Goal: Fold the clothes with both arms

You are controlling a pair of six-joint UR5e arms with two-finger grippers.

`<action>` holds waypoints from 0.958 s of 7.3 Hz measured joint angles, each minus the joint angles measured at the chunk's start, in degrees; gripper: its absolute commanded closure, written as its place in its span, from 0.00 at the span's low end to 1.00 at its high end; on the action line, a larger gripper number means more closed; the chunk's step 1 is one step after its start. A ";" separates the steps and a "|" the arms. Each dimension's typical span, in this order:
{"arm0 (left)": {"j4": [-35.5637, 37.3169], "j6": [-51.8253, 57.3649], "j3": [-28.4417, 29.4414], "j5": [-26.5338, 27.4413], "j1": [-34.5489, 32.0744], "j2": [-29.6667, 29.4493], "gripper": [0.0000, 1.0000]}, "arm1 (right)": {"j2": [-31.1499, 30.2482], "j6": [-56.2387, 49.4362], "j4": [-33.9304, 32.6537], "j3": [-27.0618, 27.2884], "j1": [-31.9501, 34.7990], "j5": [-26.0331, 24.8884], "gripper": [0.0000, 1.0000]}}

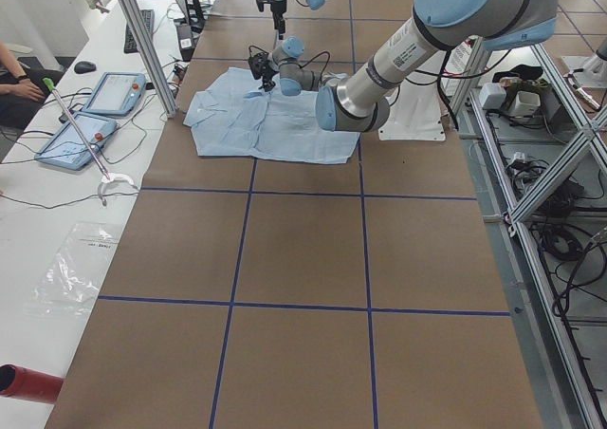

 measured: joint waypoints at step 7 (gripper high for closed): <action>-0.01 0.81 4.19 3.20 0.39 -0.85 0.00 | 0.00 0.05 -0.01 -0.45 0.00 0.00 0.00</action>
